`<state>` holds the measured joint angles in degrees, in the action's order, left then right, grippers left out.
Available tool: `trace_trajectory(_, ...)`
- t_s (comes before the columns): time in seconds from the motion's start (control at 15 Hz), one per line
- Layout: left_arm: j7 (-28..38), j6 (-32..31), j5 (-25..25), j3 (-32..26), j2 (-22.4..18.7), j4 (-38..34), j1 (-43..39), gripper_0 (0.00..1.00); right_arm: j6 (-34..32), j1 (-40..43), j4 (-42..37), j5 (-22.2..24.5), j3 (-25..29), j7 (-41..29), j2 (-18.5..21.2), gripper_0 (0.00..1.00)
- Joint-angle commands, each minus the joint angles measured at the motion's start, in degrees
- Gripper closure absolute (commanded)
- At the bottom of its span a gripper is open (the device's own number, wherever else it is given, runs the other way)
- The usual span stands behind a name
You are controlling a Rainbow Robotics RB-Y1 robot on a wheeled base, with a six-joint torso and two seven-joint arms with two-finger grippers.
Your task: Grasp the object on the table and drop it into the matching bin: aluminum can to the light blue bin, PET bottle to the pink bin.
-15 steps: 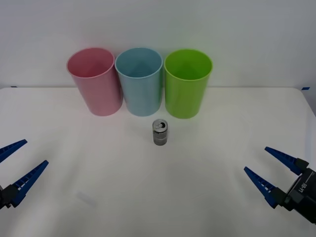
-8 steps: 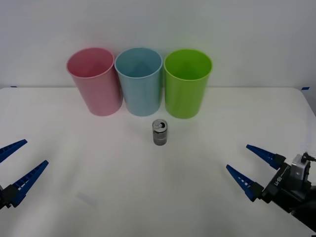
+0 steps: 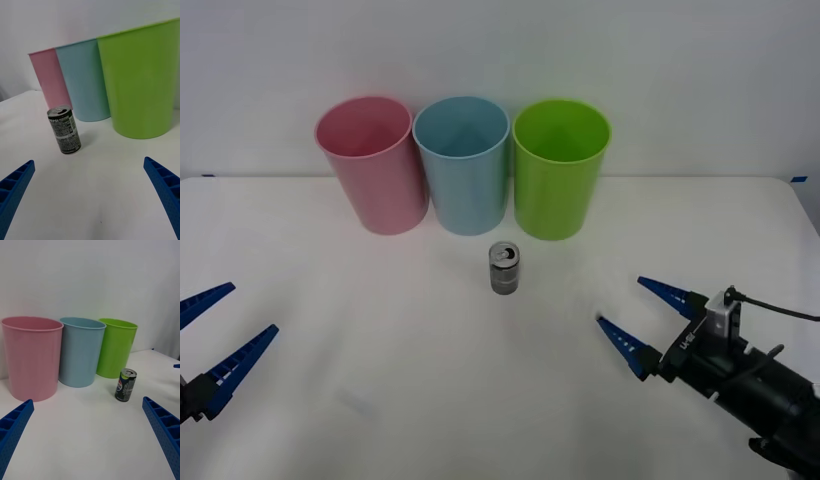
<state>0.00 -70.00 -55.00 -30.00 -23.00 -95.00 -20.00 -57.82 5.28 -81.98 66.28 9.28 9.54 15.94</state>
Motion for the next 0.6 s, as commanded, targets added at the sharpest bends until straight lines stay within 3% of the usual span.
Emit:
trace_trajectory(0.07,0.00,0.00,0.00,0.00,0.00,0.00,0.00,0.00,1.22,-3.17,2.79,1.40,-1.37,0.74,-1.26,0.00)
trace_trajectory(0.6,0.00,0.00,0.00,0.00,0.00,0.00,0.00,0.00,13.00,-6.95,2.88,1.40,-11.39,1.44,-1.43,0.00)
